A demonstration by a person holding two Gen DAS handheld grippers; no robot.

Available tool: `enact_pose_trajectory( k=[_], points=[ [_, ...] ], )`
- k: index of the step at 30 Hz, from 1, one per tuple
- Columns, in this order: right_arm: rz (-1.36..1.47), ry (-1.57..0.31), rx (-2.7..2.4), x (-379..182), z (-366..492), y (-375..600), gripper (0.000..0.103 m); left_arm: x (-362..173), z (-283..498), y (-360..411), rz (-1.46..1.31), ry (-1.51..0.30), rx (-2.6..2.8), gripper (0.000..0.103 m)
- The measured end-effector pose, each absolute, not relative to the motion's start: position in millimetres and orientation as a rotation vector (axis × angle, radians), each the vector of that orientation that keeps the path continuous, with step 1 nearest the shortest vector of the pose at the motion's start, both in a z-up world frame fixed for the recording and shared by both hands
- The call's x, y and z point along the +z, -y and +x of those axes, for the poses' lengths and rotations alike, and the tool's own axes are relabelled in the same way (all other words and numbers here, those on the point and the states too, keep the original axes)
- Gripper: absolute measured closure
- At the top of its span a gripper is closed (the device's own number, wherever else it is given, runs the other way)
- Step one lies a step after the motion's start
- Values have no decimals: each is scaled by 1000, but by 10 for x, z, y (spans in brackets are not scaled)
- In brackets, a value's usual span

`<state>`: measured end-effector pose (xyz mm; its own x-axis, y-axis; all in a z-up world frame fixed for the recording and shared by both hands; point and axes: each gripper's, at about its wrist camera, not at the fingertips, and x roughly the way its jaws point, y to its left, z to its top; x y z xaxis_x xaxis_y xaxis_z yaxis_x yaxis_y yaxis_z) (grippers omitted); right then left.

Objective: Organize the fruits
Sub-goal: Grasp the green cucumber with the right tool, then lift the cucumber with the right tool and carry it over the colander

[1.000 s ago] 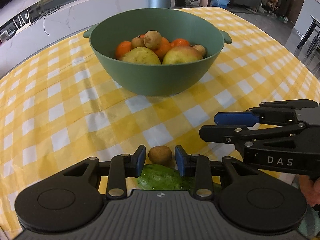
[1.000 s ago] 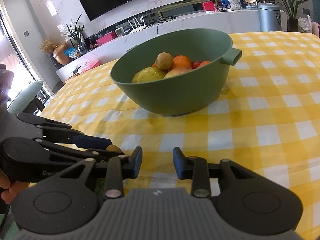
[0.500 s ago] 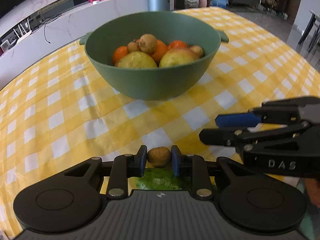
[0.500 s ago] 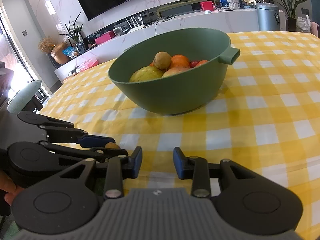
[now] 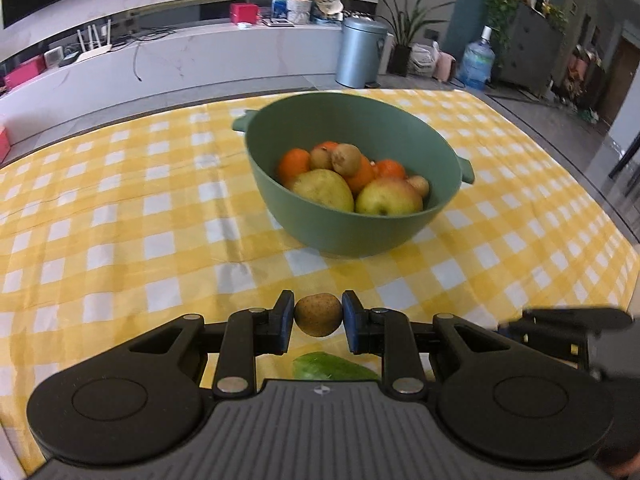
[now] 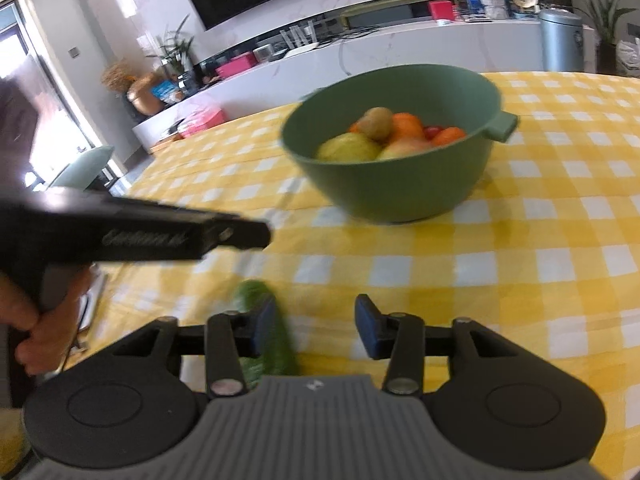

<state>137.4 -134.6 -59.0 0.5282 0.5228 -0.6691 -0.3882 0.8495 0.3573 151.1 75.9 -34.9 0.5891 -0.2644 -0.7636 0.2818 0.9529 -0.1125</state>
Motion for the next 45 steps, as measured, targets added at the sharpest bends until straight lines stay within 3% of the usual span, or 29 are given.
enact_pose_trajectory(
  k=[1, 12, 24, 45],
  points=[
    [158, -859, 555, -585, 1343, 1301, 50, -336, 1500, -773, 17, -882, -320, 75],
    [-51, -909, 534, -711, 1241, 893, 50, -308, 1450, -915, -24, -870, -306, 75],
    [-248, -855, 540, -813, 1082, 668, 64, -299, 1444, -980, -42, -863, -302, 75],
    [-53, -714, 444, -388, 1071, 1159, 67, -147, 1433, -937, -61, -759, -305, 75]
  ],
)
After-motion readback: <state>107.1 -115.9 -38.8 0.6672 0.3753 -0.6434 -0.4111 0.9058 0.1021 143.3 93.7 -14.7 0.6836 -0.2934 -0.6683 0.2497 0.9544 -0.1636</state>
